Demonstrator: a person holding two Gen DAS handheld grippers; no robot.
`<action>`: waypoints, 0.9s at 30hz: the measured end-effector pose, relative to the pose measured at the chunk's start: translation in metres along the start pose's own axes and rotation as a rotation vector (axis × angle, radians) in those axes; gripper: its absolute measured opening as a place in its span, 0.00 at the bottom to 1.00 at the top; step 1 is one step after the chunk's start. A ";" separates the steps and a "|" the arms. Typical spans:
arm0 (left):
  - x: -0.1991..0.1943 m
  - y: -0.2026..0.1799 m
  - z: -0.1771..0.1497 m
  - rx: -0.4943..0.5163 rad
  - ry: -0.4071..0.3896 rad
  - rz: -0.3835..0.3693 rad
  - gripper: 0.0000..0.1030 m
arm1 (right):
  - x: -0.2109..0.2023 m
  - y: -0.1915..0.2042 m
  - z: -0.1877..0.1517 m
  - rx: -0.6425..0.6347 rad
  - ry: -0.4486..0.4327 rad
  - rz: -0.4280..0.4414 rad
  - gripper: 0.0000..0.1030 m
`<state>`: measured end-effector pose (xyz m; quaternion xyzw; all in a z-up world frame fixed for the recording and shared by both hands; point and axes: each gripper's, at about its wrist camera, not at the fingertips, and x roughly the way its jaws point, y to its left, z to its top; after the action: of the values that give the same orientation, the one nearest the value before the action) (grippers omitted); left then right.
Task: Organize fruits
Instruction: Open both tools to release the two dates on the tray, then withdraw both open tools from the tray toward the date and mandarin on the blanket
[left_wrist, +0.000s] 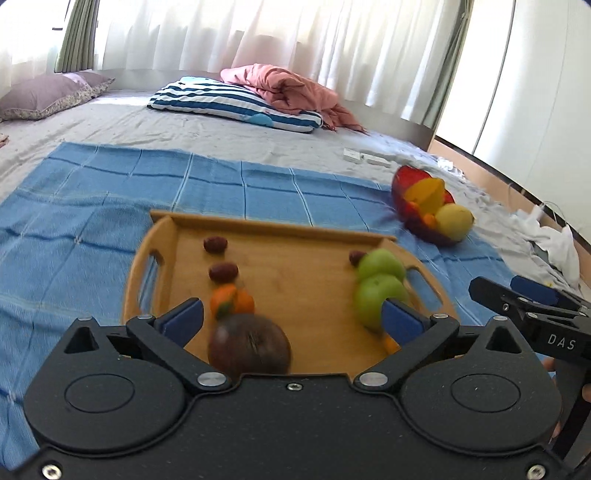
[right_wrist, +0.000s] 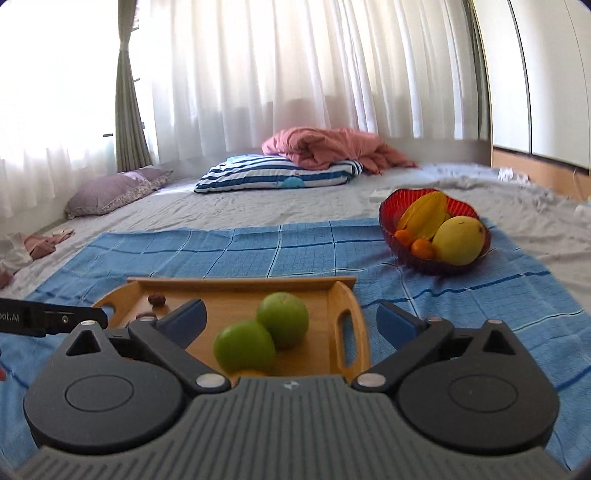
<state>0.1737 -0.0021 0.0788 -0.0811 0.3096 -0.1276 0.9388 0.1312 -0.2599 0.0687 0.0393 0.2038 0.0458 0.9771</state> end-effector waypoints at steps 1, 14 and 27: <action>-0.003 -0.002 -0.006 0.002 0.002 -0.001 1.00 | -0.007 0.001 -0.005 -0.012 -0.016 -0.004 1.00; -0.020 -0.024 -0.059 0.011 0.032 0.004 1.00 | -0.061 -0.009 -0.054 -0.045 -0.088 -0.135 1.00; -0.038 -0.051 -0.108 0.071 0.005 0.027 1.00 | -0.081 -0.007 -0.102 -0.009 -0.070 -0.182 1.00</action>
<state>0.0692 -0.0477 0.0259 -0.0434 0.3081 -0.1260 0.9420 0.0164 -0.2694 0.0066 0.0178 0.1722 -0.0438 0.9839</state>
